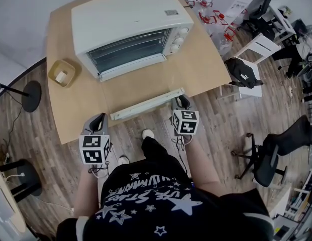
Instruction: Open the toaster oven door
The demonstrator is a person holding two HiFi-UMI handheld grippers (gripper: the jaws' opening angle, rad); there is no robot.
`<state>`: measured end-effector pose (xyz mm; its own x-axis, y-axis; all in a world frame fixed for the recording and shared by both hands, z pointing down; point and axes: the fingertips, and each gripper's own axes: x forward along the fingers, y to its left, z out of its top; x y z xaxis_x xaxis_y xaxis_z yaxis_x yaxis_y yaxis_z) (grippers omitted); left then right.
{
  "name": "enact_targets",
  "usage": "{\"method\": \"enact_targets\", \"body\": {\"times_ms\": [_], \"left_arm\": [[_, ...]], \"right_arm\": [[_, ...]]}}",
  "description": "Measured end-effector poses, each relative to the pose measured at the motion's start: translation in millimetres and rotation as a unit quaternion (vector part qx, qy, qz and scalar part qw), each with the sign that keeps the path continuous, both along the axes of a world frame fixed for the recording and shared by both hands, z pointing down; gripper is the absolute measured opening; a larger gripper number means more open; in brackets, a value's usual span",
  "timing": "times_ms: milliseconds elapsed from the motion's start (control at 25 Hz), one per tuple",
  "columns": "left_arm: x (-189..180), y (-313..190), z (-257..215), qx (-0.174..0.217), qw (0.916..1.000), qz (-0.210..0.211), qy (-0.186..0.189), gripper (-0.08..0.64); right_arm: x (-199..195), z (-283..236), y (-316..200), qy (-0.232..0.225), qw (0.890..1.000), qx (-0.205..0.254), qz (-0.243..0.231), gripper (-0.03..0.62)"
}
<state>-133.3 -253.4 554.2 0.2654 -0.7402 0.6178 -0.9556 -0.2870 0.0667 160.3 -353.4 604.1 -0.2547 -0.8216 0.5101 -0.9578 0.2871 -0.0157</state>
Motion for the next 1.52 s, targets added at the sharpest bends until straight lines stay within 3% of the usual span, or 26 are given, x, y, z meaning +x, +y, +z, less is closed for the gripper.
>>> {"method": "enact_targets", "body": {"times_ms": [320,720,1000,1240,1520], "left_arm": [[4,6,8,-0.01,0.9999,0.004,0.003,0.021],[11,5,4,-0.01,0.9999,0.007,0.011,0.021],[-3,29,-12,0.022,0.9989,0.03,0.029,0.021],[-27,68,-28,0.048,0.9956,0.068,0.044,0.021],[-43,113,-26,0.053,0.9895,0.124,0.051,0.021]], "right_arm": [[6,21,16,0.045,0.999,-0.023,-0.015,0.07],[20,22,27,0.037,0.998,-0.041,0.014,0.057],[6,-40,43,0.022,0.998,0.031,0.051,0.036],[-31,-90,95,0.003,0.993,0.087,0.081,0.005],[-71,-108,178,-0.036,0.991,0.087,0.093,0.003]]}}
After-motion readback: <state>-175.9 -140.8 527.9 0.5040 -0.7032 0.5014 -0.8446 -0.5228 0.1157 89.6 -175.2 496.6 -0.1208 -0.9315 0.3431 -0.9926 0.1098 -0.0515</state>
